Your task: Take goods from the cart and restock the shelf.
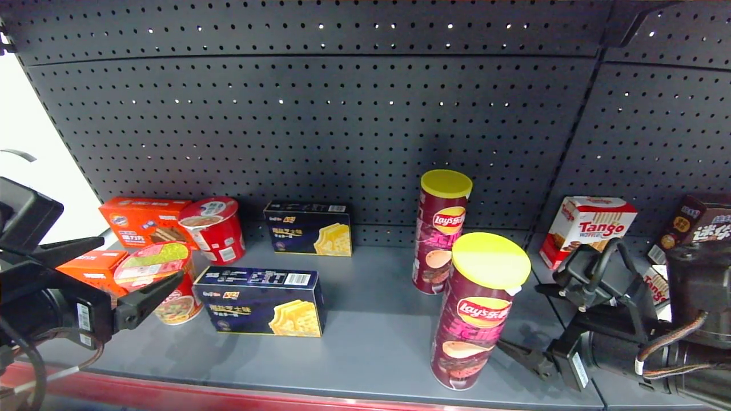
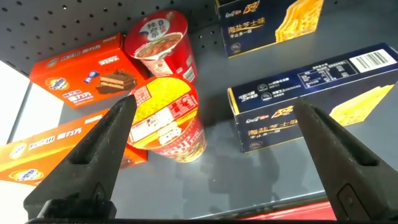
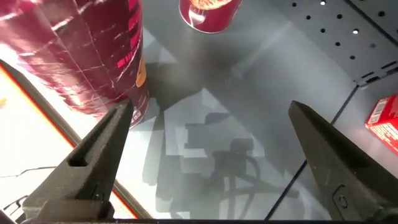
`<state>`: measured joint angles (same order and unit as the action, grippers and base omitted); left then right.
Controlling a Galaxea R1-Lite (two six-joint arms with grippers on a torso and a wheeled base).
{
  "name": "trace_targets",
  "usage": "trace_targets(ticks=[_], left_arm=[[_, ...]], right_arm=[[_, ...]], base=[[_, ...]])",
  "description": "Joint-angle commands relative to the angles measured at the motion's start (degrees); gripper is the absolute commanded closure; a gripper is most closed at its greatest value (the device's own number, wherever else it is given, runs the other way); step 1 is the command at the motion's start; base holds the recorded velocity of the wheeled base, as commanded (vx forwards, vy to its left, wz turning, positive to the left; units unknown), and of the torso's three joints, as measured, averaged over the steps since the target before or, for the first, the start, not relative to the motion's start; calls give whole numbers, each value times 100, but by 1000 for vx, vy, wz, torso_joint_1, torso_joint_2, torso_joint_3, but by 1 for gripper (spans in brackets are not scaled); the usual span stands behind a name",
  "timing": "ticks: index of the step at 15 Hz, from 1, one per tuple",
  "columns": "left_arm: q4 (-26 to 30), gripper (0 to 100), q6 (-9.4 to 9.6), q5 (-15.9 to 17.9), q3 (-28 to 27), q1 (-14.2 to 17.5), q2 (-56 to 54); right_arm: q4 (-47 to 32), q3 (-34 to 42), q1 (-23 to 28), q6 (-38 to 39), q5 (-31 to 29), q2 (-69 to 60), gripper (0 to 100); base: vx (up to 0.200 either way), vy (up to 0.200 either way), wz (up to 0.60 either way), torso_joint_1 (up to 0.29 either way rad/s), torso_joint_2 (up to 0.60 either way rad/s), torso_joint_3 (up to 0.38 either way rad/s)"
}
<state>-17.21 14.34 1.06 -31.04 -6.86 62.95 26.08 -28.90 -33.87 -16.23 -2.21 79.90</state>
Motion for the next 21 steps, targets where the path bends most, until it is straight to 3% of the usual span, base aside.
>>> trace_targets(ticks=[1, 21], left_arm=[[-1, 0, -1, -1, 1, 1, -2], [-1, 0, -1, 8, 142, 1, -29]], right_arm=[[3, -1, -6, -3, 1, 70, 0], [187, -98, -103, 5, 54, 465, 0]], base=[[0, 0, 0, 0, 0, 0], [0, 0, 0, 0, 0, 0]])
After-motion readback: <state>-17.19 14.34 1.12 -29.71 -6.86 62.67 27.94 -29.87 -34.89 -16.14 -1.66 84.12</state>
